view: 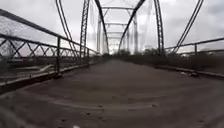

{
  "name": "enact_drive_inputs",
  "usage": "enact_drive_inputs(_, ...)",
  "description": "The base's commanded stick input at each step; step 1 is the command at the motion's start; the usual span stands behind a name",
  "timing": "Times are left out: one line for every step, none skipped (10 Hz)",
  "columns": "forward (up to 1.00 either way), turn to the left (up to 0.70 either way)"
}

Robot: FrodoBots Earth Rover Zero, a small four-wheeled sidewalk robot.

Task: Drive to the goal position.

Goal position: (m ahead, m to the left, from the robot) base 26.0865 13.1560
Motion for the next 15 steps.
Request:
enact_drive_inputs(0.7, 0.0)
enact_drive_inputs(0.7, 0.0)
enact_drive_inputs(0.7, 0.0)
enact_drive_inputs(0.7, 0.0)
enact_drive_inputs(0.7, 0.0)
enact_drive_inputs(0.7, 0.0)
enact_drive_inputs(0.7, 0.0)
enact_drive_inputs(0.7, 0.0)
enact_drive_inputs(0.7, 0.0)
enact_drive_inputs(0.7, 0.0)
enact_drive_inputs(0.7, 0.0)
enact_drive_inputs(0.7, 0.0)
enact_drive_inputs(0.7, 0.0)
enact_drive_inputs(0.7, 0.0)
enact_drive_inputs(0.7, 0.0)
